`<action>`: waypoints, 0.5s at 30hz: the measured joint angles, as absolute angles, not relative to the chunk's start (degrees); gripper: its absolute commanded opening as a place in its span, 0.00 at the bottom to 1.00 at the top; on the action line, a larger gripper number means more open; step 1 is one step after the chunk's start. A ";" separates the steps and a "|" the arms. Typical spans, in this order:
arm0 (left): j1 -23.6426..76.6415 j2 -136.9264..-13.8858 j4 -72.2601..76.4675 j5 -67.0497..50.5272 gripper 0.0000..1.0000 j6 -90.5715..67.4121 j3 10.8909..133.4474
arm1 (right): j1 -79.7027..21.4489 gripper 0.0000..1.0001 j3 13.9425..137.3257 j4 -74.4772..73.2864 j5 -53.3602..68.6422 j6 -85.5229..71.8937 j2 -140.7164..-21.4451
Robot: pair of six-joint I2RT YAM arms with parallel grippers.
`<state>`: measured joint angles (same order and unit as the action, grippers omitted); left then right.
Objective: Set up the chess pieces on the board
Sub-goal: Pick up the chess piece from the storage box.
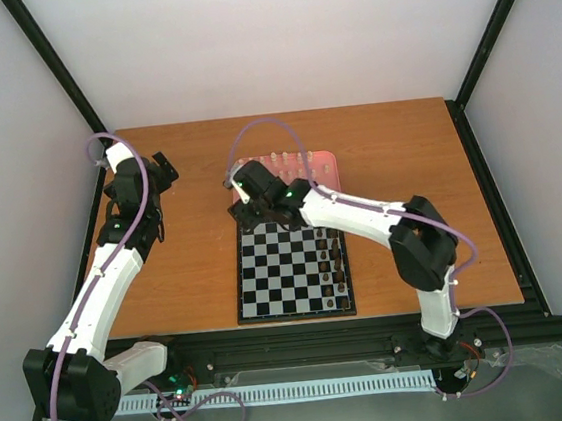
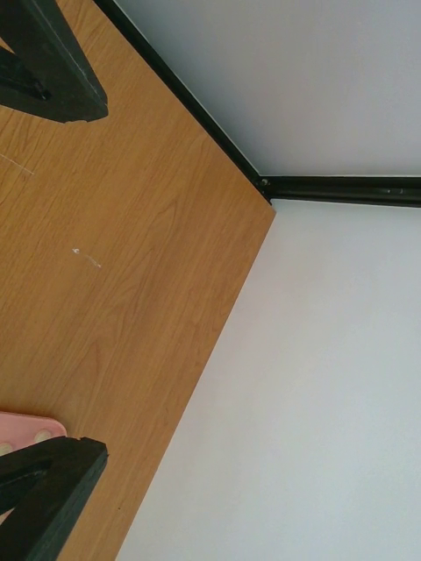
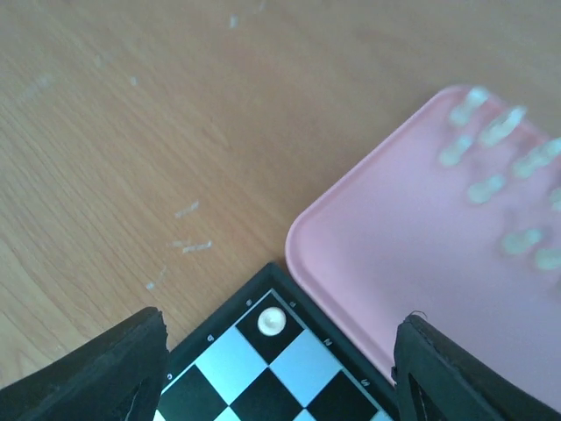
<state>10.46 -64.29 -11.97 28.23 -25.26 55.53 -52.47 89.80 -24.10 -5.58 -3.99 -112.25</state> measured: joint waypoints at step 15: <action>10.46 -64.31 -11.70 27.86 1.00 -25.28 55.53 | -30.68 0.60 93.58 -25.12 -13.56 -4.58 -112.01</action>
